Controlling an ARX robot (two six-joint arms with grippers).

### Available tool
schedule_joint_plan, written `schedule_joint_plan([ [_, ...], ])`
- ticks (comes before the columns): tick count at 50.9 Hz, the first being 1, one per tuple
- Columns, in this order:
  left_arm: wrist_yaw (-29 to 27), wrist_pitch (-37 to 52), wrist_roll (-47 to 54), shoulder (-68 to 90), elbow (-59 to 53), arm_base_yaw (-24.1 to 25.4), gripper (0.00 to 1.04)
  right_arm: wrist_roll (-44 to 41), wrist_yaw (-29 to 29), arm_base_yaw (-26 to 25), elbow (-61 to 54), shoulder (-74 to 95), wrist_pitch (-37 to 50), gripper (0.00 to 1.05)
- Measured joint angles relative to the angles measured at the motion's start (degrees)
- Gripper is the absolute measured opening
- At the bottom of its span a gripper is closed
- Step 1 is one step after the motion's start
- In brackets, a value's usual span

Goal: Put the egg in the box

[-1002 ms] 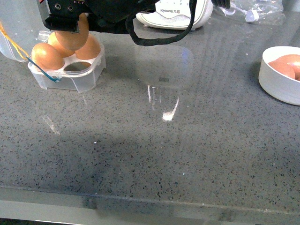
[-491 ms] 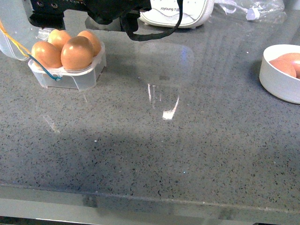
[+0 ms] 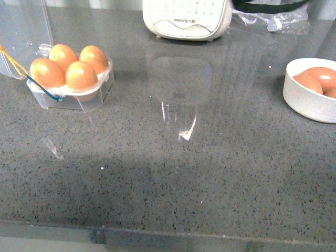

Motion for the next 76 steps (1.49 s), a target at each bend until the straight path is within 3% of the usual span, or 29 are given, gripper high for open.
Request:
schedule_joint_plan([
  [11,0.07,0.00,0.00,0.00,0.00,0.00,0.98,0.44,0.52,-0.74,-1.64,-1.88,0.28,0.97],
  [12,0.00,0.00,0.00,0.00,0.00,0.00,0.98,-0.13,2.12,-0.31,-2.21,-1.66,1.81,0.96],
  [16,0.20,0.00,0.02,0.00,0.00,0.00,0.98,-8.20,22.18,0.00,-11.41,-3.52,19.58,0.79],
  [19,0.02,0.00,0.00,0.00,0.00,0.00,0.98,-11.04,26.27,-1.51,-17.18,-6.36,25.31,0.70],
  [23,0.00,0.00,0.00,0.00,0.00,0.00,0.98,-13.62,25.27,-5.99,-26.75,-13.31,30.40,0.52],
  [30,0.07,0.00,0.00,0.00,0.00,0.00,0.98,-14.60,21.75,-10.47,-35.82,-19.96,32.35,0.31],
  [37,0.04,0.00,0.00,0.00,0.00,0.00,0.98,-15.21,16.59,-14.01,-44.28,-26.43,33.03,0.03],
  [53,0.02,0.00,0.00,0.00,0.00,0.00,0.98,-15.37,10.51,-20.72,-54.29,-38.71,30.97,0.03],
  [70,0.04,0.00,0.00,0.00,0.00,0.00,0.98,-15.34,5.81,-25.70,-60.54,-52.92,22.97,0.03],
  [73,0.04,0.00,0.00,0.00,0.00,0.00,0.98,-15.37,1.53,-28.72,-62.42,-53.72,25.07,0.03],
  [76,0.04,0.00,0.00,0.00,0.00,0.00,0.98,-15.37,0.92,-30.16,-63.34,-54.86,24.02,0.03],
])
